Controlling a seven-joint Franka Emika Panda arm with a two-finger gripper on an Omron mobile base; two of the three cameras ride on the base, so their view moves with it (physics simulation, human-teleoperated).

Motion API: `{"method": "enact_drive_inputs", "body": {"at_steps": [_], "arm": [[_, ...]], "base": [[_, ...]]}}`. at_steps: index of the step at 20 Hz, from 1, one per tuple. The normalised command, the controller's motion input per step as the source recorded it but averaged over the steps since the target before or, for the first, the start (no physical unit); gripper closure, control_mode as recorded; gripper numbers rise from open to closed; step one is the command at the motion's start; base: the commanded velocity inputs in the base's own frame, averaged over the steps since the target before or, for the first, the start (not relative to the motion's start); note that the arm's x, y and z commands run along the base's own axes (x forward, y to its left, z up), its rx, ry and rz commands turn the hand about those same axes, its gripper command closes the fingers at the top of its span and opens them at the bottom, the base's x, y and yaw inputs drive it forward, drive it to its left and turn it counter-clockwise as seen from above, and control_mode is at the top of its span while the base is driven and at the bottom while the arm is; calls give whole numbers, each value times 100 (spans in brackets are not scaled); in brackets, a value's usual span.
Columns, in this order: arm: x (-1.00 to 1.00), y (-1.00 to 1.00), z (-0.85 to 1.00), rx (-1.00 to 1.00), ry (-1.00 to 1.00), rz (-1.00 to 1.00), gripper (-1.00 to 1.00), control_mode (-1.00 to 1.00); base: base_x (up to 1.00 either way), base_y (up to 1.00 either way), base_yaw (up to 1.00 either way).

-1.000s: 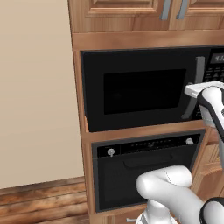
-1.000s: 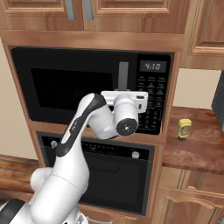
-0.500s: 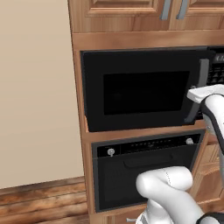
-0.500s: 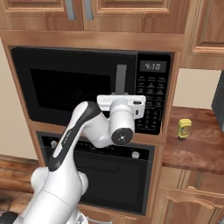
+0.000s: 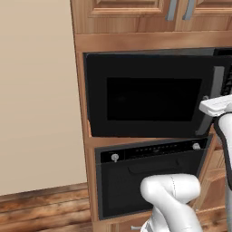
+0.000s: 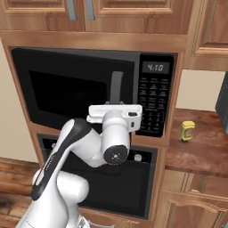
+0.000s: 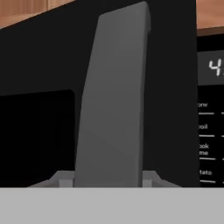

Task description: Open the microwave door.

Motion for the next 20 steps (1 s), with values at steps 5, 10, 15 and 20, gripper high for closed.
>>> {"method": "enact_drive_inputs", "body": {"at_steps": [5, 10, 15, 20], "arm": [[-76, 1, 48, 0, 0, 0, 100, -100], [-86, 4, 45, 0, 0, 0, 100, -100], [-84, 7, 50, 0, 0, 0, -100, -100], [-100, -1, 19, 0, -16, 0, -100, -100]], "base": [[0, 0, 0], [0, 0, 0], [0, 0, 0], [0, 0, 0]]}}
